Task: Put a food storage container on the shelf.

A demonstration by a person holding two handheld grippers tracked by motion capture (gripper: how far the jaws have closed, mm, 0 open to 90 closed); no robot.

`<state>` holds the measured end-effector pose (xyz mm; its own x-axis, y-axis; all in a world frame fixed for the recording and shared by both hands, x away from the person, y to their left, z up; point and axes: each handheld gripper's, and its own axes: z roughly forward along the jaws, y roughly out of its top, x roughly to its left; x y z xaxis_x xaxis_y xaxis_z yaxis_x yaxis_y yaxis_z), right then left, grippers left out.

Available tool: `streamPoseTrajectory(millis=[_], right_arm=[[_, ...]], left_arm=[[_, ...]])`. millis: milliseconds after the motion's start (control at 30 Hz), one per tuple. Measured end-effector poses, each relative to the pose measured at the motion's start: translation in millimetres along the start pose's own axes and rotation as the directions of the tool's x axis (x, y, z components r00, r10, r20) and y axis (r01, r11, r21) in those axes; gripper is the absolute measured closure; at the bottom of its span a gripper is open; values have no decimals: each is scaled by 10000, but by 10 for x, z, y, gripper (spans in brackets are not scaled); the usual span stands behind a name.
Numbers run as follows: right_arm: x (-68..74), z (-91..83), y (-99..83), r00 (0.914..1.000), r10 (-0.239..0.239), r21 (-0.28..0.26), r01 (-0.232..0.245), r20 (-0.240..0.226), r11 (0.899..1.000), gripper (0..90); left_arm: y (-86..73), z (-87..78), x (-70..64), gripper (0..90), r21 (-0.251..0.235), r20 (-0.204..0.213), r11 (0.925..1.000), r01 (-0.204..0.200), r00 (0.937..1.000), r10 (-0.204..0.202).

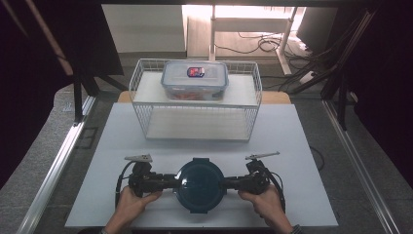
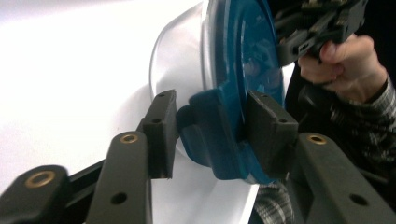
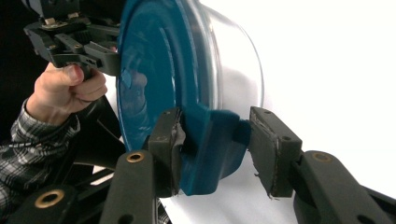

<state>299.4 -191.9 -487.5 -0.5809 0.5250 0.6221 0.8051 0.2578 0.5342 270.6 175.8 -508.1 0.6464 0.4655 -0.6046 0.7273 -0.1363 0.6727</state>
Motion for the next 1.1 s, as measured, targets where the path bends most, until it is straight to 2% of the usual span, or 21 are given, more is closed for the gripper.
streamPoseTrajectory(millis=[67, 133, 267, 433, 733, 933, 1000, 1100], right_arm=[[6, -21, 6, 10000, -36, -170, 36, -5, 9998, 571], [52, -28, 20, 9984, -449, -298, 459, 331, 9985, 571], [101, -43, 44, 9944, -844, -481, 876, 637, 9950, 575], [99, -95, 110, 9903, -1058, -877, 1137, 902, 9896, 571], [185, -191, 245, 9818, -1585, -1144, 1702, 1043, 9788, 573], [230, -248, 387, 9818, -1675, -1387, 1788, 892, 9741, 575], [237, -258, 415, 9823, -1670, -1416, 1779, 852, 9738, 576], [279, -296, 520, 9797, -1808, -1524, 1923, 862, 9694, 575]], left_arm=[[29, -14, -17, 577, -113, -192, 9998, -146, 9997, 144], [42, -10, -1, 578, -95, -205, 9999, -104, 9997, 102], [73, 2, 13, 579, 50, -256, 10000, -42, 9997, 43], [157, 29, -18, 578, 59, -427, 9999, -137, 9990, 140], [341, -50, -96, 577, -334, -589, 9980, -530, 9970, 509], [561, -166, -179, 577, -661, -891, 9937, -908, 9924, 848], [596, -181, -195, 576, -718, -916, 9931, -924, 9921, 857], [717, -242, -230, 576, -837, -1015, 9906, -1079, 9899, 993]])
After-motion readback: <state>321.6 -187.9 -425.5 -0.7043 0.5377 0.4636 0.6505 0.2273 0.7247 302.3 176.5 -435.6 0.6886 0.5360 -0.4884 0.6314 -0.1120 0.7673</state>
